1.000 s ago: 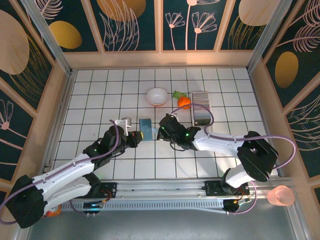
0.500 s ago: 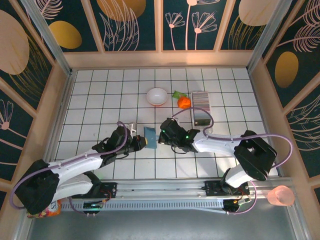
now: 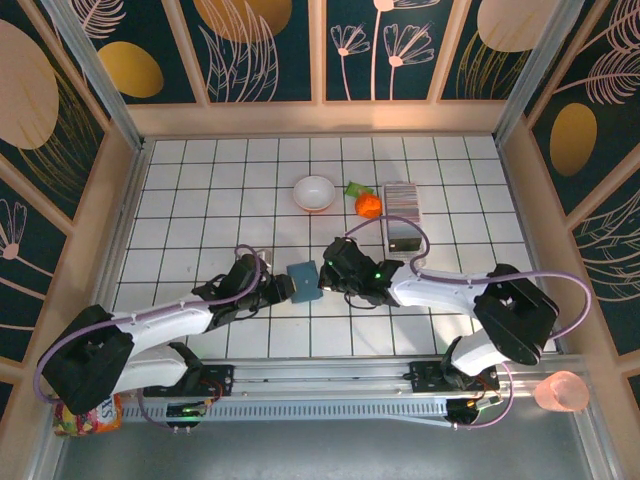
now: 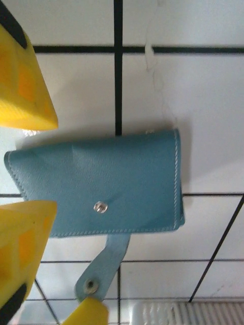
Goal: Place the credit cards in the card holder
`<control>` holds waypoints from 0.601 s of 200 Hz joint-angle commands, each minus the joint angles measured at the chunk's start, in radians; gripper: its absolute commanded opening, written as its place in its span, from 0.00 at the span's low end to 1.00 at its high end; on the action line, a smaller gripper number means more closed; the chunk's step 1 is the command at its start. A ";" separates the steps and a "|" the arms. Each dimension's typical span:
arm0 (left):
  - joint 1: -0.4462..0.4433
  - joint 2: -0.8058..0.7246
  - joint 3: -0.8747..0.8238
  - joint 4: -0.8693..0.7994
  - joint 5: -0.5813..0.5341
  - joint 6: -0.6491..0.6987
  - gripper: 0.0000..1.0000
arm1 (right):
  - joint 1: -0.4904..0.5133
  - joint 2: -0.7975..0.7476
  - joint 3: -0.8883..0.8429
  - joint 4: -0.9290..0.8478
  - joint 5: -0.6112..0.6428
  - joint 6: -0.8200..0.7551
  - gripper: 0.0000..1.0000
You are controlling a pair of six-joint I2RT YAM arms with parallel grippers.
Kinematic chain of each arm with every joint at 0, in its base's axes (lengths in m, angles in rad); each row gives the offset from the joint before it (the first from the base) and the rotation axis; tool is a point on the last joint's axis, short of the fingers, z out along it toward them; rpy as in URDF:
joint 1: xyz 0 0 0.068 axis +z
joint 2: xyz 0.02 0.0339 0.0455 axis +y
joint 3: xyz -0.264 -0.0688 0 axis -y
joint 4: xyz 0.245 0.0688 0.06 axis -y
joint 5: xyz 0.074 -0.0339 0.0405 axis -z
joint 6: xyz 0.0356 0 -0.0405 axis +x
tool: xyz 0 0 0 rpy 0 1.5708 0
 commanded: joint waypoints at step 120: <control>0.000 -0.015 0.060 0.030 0.015 -0.024 0.78 | 0.018 -0.161 0.000 0.053 -0.091 0.005 0.00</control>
